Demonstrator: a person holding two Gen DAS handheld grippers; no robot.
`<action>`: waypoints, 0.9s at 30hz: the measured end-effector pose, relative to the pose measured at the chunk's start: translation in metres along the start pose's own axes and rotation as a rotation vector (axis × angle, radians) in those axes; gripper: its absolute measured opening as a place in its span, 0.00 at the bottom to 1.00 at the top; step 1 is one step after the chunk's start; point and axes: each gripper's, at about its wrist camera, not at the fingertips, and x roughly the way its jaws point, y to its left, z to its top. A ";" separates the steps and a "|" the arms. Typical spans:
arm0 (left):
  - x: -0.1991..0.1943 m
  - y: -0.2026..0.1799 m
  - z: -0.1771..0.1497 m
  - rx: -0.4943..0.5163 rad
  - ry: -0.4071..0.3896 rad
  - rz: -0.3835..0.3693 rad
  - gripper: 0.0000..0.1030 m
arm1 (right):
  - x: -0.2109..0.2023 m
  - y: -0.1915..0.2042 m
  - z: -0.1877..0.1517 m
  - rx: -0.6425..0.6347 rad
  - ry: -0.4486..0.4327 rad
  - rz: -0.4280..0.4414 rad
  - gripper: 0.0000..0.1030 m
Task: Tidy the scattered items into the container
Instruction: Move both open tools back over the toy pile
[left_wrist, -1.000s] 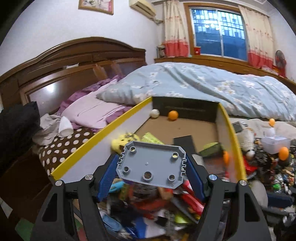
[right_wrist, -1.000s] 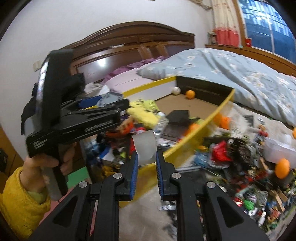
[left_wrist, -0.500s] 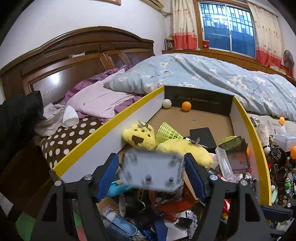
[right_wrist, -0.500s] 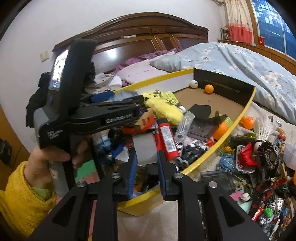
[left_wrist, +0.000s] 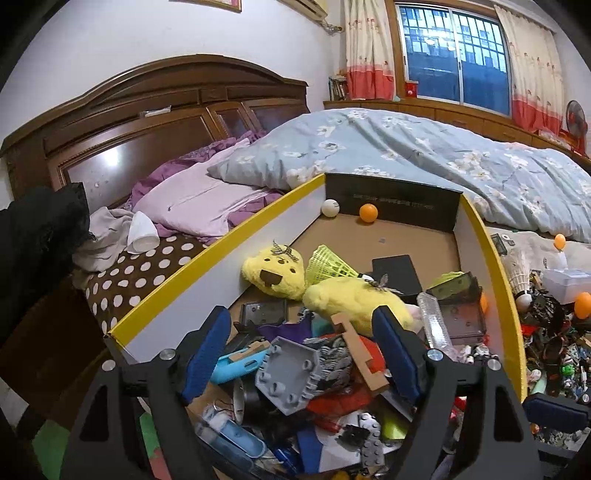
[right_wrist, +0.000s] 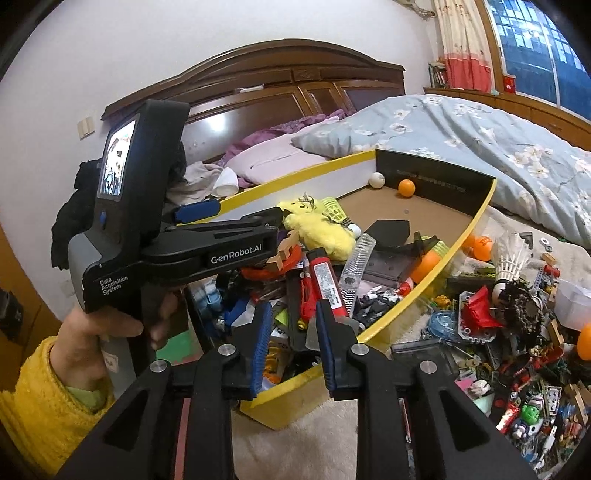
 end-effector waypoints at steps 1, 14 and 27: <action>-0.001 -0.002 0.000 0.001 -0.001 -0.002 0.77 | -0.002 -0.001 0.000 0.002 -0.003 -0.002 0.24; -0.033 -0.042 -0.003 0.012 -0.026 -0.160 0.77 | -0.045 -0.029 -0.019 0.082 -0.036 -0.098 0.24; -0.065 -0.133 -0.014 0.099 -0.015 -0.336 0.77 | -0.116 -0.097 -0.070 0.198 -0.054 -0.323 0.24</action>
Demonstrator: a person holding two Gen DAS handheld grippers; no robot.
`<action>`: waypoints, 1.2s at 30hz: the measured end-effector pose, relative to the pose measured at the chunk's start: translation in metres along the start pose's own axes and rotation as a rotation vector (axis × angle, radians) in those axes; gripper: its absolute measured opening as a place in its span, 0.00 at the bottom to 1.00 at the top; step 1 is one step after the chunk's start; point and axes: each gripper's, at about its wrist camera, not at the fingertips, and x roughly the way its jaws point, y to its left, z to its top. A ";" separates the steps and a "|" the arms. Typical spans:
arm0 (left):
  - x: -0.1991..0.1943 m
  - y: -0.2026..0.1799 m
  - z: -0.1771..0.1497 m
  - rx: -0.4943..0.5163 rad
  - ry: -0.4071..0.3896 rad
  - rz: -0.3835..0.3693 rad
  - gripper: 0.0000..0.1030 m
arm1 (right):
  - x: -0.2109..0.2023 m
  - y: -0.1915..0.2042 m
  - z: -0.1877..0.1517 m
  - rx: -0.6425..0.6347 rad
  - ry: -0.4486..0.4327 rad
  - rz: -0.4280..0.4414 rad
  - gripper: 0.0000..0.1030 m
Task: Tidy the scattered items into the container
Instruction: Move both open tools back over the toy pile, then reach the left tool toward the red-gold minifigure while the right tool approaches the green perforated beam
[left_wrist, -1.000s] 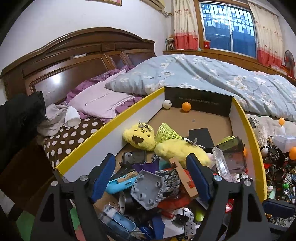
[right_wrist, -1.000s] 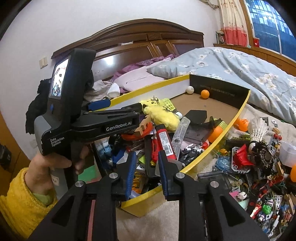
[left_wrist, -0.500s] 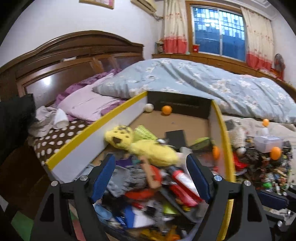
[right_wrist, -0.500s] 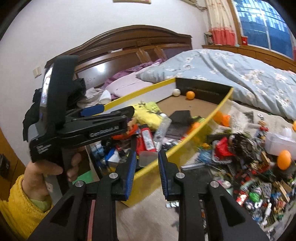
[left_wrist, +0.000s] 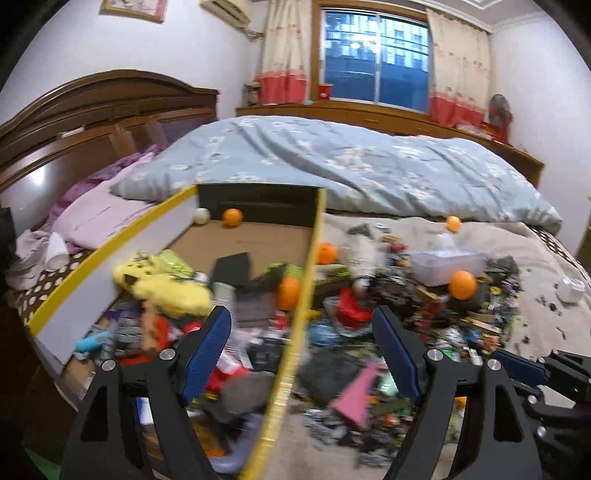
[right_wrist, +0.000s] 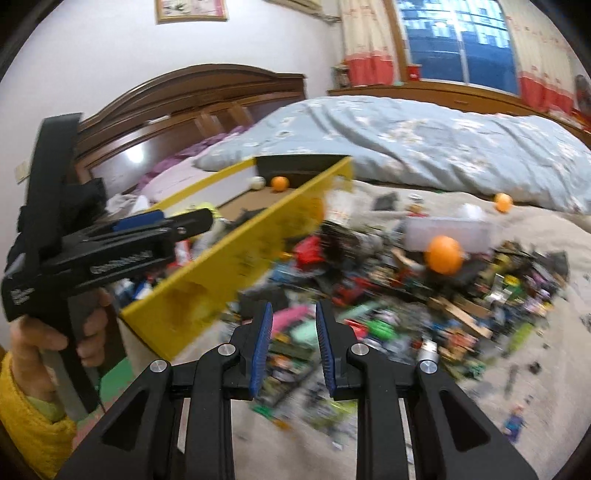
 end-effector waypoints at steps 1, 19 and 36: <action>-0.001 -0.008 -0.002 0.008 0.003 -0.016 0.77 | -0.003 -0.006 -0.003 0.005 0.001 -0.013 0.24; 0.013 -0.123 -0.072 0.109 0.110 -0.280 0.77 | -0.045 -0.090 -0.077 0.059 0.050 -0.226 0.24; 0.058 -0.201 -0.068 0.238 0.069 -0.372 0.77 | -0.049 -0.130 -0.096 0.152 0.060 -0.282 0.24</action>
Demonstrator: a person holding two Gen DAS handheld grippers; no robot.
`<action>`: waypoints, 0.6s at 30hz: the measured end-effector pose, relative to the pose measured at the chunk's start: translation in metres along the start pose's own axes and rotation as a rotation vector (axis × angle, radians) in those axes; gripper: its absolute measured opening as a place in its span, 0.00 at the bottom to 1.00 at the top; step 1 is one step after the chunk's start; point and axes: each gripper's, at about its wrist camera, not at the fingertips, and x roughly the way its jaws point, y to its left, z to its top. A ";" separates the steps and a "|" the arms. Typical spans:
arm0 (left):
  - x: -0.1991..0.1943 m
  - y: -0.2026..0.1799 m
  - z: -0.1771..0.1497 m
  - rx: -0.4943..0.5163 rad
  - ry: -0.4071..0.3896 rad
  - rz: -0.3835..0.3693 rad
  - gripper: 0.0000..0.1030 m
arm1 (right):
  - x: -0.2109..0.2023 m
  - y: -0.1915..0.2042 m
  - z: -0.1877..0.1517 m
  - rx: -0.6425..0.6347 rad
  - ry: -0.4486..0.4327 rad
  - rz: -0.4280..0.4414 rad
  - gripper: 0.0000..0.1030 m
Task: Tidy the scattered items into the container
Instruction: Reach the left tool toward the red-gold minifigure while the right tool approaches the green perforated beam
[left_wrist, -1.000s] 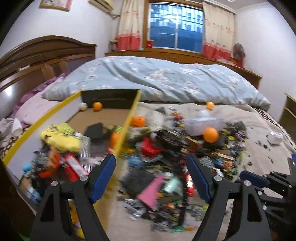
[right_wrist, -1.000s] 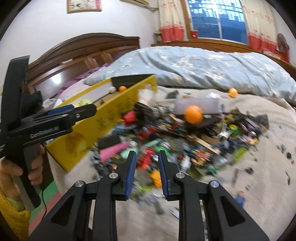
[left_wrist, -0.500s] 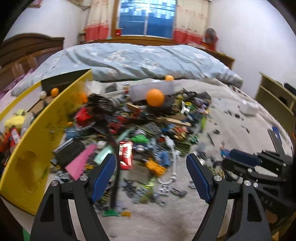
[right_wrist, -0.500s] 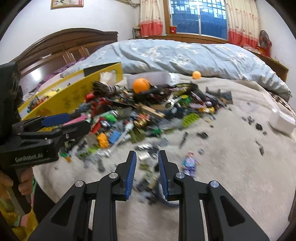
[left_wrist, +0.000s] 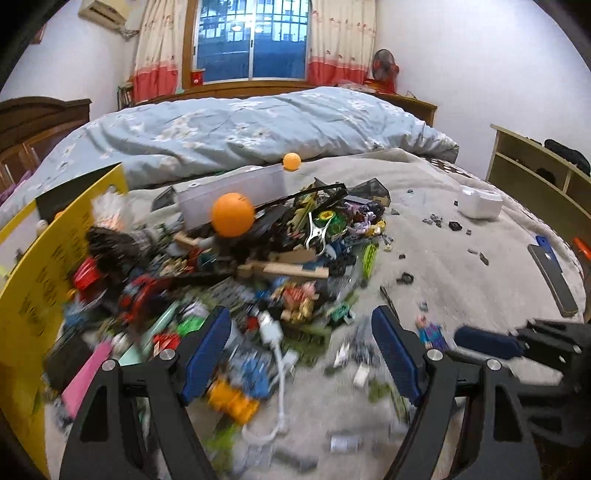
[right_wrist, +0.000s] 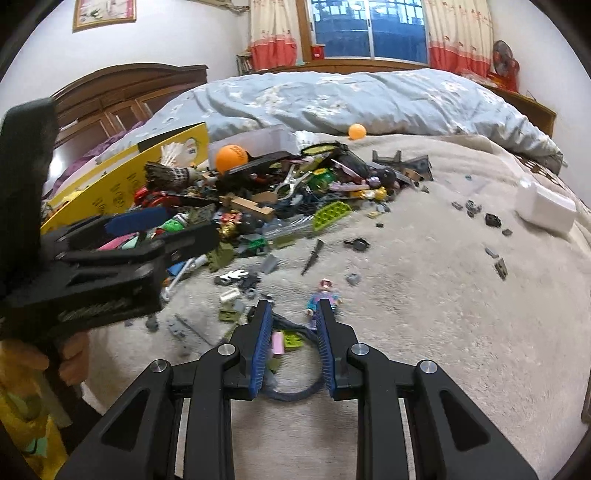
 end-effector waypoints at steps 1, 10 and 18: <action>0.008 -0.001 0.002 0.001 0.010 0.005 0.77 | 0.001 -0.002 -0.001 0.002 0.003 -0.001 0.24; 0.045 0.001 0.002 -0.026 0.090 0.028 0.69 | 0.009 -0.020 0.000 0.032 0.005 0.001 0.24; 0.047 0.006 0.004 -0.043 0.086 0.029 0.47 | 0.021 -0.024 0.016 0.019 0.017 0.042 0.24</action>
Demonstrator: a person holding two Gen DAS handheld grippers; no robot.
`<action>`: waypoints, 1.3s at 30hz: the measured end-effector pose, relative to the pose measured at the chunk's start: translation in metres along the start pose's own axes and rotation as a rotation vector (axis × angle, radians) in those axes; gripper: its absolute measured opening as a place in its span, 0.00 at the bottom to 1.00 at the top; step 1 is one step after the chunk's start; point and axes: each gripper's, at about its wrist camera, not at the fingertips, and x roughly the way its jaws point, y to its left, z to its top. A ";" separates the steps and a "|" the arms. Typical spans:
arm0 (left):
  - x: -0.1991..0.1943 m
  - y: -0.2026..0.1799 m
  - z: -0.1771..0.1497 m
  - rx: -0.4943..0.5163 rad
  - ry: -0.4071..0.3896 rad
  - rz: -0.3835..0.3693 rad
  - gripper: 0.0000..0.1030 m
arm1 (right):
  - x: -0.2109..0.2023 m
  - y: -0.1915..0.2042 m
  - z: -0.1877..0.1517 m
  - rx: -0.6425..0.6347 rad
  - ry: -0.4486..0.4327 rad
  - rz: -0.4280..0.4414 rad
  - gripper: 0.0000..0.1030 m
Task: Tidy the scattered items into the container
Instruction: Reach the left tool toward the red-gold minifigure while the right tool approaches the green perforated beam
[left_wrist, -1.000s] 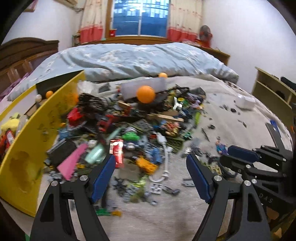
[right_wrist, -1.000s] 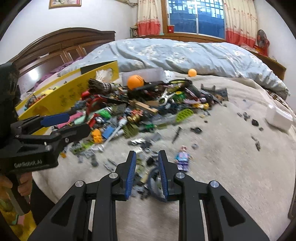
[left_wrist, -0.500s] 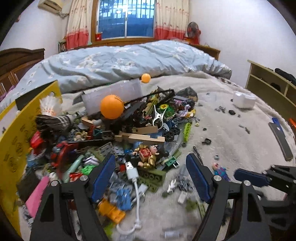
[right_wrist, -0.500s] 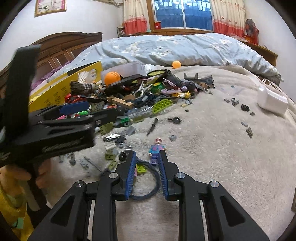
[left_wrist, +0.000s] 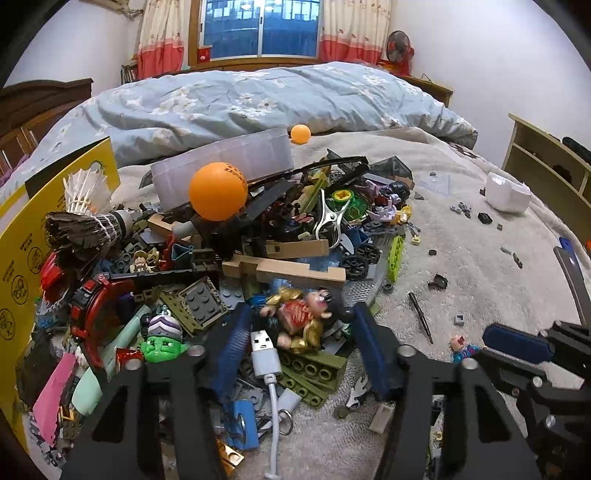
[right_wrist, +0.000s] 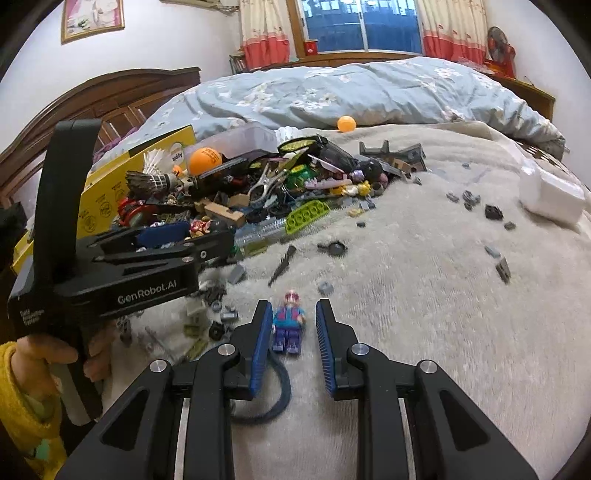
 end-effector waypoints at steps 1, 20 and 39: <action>-0.001 0.002 0.000 -0.011 0.001 0.004 0.44 | 0.003 0.000 0.003 -0.006 0.006 0.007 0.24; -0.020 0.022 -0.008 -0.085 -0.034 -0.037 0.55 | 0.080 -0.013 0.070 -0.076 0.096 0.019 0.43; -0.004 0.014 -0.001 -0.065 -0.014 -0.037 0.57 | 0.080 -0.020 0.066 -0.064 0.098 0.020 0.47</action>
